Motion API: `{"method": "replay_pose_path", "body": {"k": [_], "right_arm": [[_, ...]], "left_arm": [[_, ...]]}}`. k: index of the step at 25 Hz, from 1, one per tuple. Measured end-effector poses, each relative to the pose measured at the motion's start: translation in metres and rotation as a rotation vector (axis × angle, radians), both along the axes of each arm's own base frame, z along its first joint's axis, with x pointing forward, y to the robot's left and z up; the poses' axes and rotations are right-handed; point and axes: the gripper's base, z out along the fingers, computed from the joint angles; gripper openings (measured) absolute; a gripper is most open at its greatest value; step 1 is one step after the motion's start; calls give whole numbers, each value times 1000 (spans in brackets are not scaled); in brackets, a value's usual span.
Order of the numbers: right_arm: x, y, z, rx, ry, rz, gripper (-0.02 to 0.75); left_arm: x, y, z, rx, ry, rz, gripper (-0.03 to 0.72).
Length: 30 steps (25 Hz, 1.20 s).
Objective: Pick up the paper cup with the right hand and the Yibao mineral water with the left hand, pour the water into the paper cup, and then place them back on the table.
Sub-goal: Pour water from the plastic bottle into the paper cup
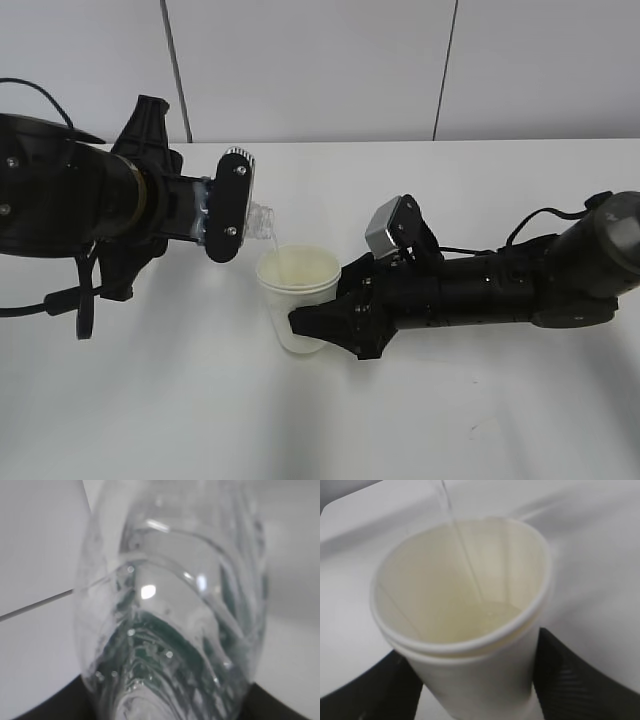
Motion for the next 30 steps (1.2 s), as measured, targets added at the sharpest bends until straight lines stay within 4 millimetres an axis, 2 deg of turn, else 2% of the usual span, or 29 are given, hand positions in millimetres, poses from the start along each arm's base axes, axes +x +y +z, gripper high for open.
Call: {"method": "replay_pose_path", "body": {"k": [30], "right_arm": [[0,0,0,-1,0,2,498]], "left_arm": [[1,1,2,27,-20,-11,329]]}}
